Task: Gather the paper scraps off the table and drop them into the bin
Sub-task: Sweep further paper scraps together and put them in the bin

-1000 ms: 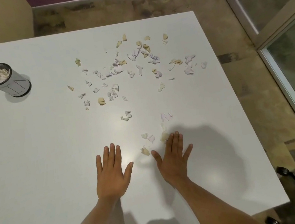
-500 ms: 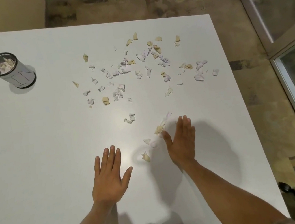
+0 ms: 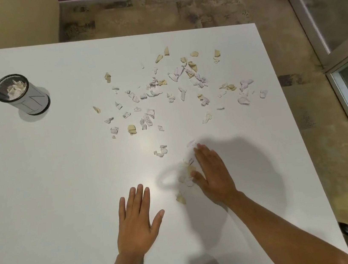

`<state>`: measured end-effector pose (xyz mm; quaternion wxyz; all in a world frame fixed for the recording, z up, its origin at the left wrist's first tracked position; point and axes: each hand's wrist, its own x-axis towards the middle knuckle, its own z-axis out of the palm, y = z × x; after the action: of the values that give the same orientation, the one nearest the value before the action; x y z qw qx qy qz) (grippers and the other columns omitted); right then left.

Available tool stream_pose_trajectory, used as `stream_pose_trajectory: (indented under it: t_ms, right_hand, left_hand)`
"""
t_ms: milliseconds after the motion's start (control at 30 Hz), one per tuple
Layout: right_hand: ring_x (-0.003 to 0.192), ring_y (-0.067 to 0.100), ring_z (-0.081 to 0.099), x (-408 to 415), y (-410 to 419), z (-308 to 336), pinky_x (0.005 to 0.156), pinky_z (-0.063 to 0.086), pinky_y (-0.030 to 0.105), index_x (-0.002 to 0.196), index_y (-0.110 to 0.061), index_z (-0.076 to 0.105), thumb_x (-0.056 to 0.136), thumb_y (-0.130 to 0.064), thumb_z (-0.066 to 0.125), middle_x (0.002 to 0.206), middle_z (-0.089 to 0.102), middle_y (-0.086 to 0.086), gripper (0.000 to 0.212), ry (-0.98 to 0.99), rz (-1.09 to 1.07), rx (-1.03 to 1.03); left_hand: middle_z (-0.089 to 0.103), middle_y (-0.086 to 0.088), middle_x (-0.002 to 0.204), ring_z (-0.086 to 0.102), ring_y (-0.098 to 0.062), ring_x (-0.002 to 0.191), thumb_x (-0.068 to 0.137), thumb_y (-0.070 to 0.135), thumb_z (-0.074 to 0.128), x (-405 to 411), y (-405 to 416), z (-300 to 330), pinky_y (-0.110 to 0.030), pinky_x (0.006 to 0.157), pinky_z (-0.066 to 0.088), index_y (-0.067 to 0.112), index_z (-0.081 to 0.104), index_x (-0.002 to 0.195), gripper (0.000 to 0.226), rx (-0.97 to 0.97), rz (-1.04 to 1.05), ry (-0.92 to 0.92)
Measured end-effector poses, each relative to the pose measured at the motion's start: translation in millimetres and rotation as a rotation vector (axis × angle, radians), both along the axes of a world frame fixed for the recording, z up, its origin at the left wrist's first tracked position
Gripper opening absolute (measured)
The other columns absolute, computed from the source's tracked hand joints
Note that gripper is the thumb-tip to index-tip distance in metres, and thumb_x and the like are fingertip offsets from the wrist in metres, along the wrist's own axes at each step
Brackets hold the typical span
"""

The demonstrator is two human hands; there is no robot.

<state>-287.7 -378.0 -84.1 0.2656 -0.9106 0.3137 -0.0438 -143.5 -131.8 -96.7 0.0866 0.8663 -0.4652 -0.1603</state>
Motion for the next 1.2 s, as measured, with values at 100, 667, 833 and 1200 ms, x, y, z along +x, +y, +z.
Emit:
stream_pose_trajectory:
  t_ms: [100, 667, 833, 1200]
  right_hand:
    - [0.149, 0.011, 0.012, 4, -26, 7, 0.120, 0.015, 0.033, 0.153, -0.018, 0.023, 0.099, -0.059, 0.024, 0.162, 0.018, -0.001, 0.067, -0.025, -0.254, -0.011]
    - [0.151, 0.019, -0.002, 90, -135, -13, 0.122, -0.003, 0.042, 0.155, -0.016, 0.003, 0.095, -0.067, 0.010, 0.164, 0.001, 0.004, 0.078, 0.158, -0.161, -0.071]
    - [0.149, 0.010, -0.009, 100, -129, -18, 0.121, -0.009, 0.033, 0.155, -0.018, 0.001, 0.099, -0.062, 0.011, 0.164, -0.001, -0.002, 0.073, 0.139, 0.041, -0.092]
    - [0.149, 0.006, -0.008, 50, -69, -17, 0.123, 0.001, 0.034, 0.155, -0.021, 0.001, 0.105, -0.050, 0.013, 0.164, 0.001, -0.005, 0.060, 0.161, 0.340, -0.051]
  left_hand:
    - [0.044, 0.001, 0.147, 0.039, -0.022, 0.138, 0.095, 0.057, 0.041, 18, -21, 10, -0.041, 0.112, 0.028, 0.018, 0.047, 0.140, 0.060, -0.127, 0.077, 0.064]
    - [0.016, -0.014, 0.162, 0.007, -0.036, 0.149, 0.094, 0.064, 0.034, 166, -195, 11, -0.056, 0.119, 0.006, 0.010, 0.022, 0.152, 0.080, -0.128, 0.221, 0.072]
    - [0.013, -0.007, 0.163, 0.003, -0.027, 0.151, 0.096, 0.064, 0.035, 153, -214, 6, -0.050, 0.121, 0.001, 0.015, 0.022, 0.154, 0.077, -0.098, -0.110, 0.096]
    - [0.021, 0.003, 0.161, 0.007, -0.017, 0.151, 0.099, 0.052, 0.039, 107, -180, 6, -0.036, 0.122, -0.004, 0.021, 0.037, 0.150, 0.059, -0.125, -0.480, 0.220]
